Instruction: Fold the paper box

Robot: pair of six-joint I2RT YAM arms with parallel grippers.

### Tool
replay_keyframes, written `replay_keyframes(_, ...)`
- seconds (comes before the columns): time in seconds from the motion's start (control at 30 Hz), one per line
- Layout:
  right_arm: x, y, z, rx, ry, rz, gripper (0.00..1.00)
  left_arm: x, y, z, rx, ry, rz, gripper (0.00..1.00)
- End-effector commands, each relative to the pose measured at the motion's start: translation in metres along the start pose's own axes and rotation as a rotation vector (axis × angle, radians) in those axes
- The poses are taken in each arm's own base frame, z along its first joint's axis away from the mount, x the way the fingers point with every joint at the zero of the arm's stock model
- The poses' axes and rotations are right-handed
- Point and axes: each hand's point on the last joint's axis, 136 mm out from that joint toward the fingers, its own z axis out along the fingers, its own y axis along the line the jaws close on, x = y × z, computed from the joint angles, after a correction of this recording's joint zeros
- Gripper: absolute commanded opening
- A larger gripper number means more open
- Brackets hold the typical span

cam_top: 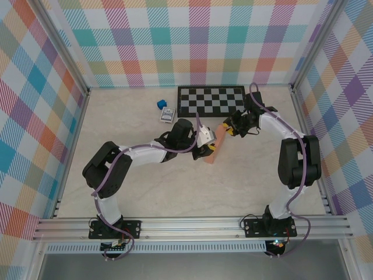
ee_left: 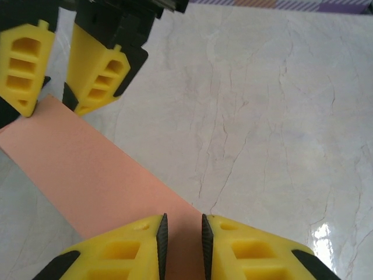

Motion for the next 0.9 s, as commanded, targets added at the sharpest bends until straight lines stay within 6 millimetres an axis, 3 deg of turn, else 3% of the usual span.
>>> replay_keyframes(0.0, 0.008, -0.039, 0.017, 0.131, 0.022, 0.017, 0.28, 0.051, -0.002, 0.01, -0.023, 0.198, 0.023, 0.24)
replay_keyframes(0.17, 0.007, -0.036, 0.018, 0.116, 0.025, -0.021, 0.3, 0.07, -0.006, 0.013, -0.049, 0.251, 0.072, 0.22)
replay_keyframes(0.33, 0.003, -0.02, 0.01, 0.036, 0.048, -0.09, 0.3, 0.086, -0.009, 0.012, -0.055, 0.264, 0.065, 0.21)
replay_keyframes(0.67, 0.003, 0.022, -0.032, -0.104, 0.06, -0.263, 0.33, 0.083, -0.012, 0.015, -0.018, 0.259, 0.055, 0.21)
replay_keyframes(0.87, -0.001, 0.022, -0.036, -0.132, 0.081, -0.285, 0.34, 0.084, -0.012, 0.015, -0.014, 0.26, 0.054, 0.21)
